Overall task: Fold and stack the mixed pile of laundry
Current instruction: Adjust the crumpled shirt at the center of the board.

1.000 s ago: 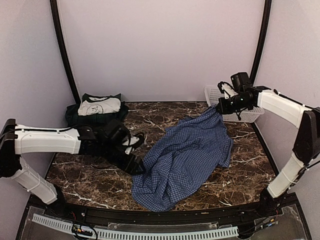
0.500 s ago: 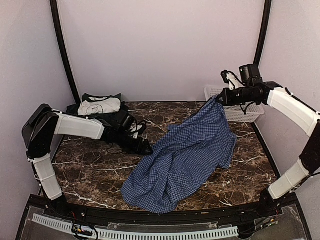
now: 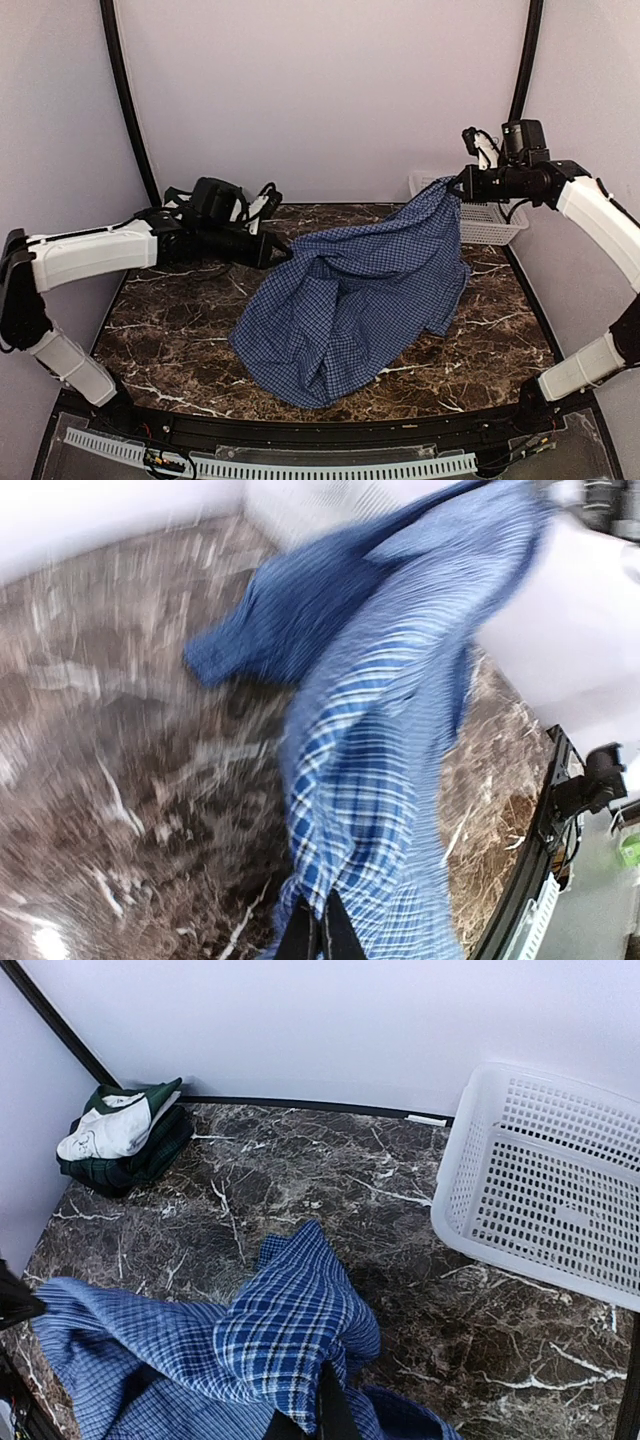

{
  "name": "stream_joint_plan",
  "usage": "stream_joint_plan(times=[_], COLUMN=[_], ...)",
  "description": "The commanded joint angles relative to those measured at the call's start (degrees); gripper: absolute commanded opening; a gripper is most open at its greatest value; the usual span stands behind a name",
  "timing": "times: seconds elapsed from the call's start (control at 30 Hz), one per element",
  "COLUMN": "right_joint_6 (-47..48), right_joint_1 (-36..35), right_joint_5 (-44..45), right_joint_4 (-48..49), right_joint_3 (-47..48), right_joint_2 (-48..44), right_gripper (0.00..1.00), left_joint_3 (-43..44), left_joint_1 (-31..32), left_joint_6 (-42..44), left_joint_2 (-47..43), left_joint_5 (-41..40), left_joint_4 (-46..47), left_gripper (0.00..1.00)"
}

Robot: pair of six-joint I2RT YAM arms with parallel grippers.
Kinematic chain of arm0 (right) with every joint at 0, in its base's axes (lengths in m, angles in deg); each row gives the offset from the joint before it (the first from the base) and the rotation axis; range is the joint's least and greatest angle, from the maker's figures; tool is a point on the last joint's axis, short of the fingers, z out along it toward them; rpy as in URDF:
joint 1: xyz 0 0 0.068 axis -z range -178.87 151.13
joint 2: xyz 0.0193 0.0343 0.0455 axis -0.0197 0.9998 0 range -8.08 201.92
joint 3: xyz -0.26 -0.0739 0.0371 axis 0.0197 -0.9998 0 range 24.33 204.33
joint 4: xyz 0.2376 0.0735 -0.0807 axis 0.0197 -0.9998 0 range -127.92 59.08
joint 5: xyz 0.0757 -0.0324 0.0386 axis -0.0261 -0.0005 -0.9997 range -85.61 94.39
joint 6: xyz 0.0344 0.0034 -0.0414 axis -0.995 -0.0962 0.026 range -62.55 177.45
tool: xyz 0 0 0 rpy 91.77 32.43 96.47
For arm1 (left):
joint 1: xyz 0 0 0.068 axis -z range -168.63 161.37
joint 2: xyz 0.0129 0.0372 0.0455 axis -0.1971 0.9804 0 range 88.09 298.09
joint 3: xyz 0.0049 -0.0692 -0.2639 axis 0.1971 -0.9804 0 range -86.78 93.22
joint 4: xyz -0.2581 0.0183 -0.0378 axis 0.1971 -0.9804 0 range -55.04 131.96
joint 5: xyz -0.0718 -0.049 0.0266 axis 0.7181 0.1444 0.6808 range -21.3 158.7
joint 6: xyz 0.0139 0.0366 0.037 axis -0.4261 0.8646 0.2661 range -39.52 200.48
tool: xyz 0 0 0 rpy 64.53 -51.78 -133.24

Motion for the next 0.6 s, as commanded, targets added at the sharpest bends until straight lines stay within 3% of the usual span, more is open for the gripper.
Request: stream_joint_plan(times=[0.0,0.2,0.33,0.4,0.47,0.57], right_joint_6=[-1.87,-2.02,-2.11,-2.48,-2.55,-2.29], right_joint_1=[0.81,0.91,0.91,0.94,0.9,0.9], right_joint_5=[0.35,-0.93,-2.24,-2.27,-2.37,-2.78], right_joint_4=[1.4,1.23,0.84,1.2,1.13,0.8], right_joint_3=[-2.57,-7.41,-11.0,-13.12,-14.35,-15.55], right_joint_2=[-3.99,-8.06,-9.33,-10.36,-11.09,-12.11], right_gripper=[0.0,0.0,0.0,0.0,0.0,0.0], left_joint_3=[-0.14,-7.55,-7.61,-7.16,-7.74,-10.29], left_joint_1=[9.11,24.24,27.21,26.91,25.05,21.08], left_joint_6=[10.95,16.26,14.05,11.89,10.12,7.23], left_joint_2=[-10.88,-6.38,-0.4,-0.54,-4.4,-14.6], left_joint_5=[-6.31,-4.72,-4.03,-5.47,-4.24,-0.23], left_joint_4=[-4.98,-13.46,-18.37,-18.33,-15.14,-8.1], left_gripper=[0.0,0.0,0.04,0.17,0.42,0.63])
